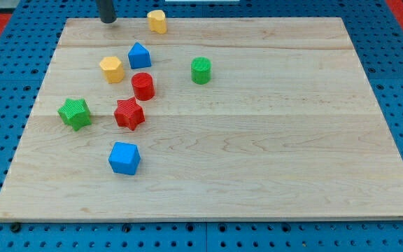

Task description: Slide the yellow heart diagonally to the top right of the red circle

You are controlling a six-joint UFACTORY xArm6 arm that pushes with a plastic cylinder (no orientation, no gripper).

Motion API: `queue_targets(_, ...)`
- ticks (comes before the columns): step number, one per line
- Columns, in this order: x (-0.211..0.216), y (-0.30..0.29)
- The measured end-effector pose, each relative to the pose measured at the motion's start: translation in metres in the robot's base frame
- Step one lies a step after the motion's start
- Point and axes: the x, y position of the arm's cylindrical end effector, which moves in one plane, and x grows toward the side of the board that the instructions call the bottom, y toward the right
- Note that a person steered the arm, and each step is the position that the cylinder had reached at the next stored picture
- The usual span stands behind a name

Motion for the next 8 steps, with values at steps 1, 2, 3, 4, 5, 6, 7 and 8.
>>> queue_targets(1, 0.001, 0.071)
queue_targets(2, 0.091, 0.146)
queue_targets(3, 0.126, 0.176)
queue_targets(4, 0.098, 0.22)
queue_targets(5, 0.01, 0.225)
queue_targets(6, 0.001, 0.205)
queue_targets(7, 0.003, 0.136)
queue_targets(8, 0.028, 0.107)
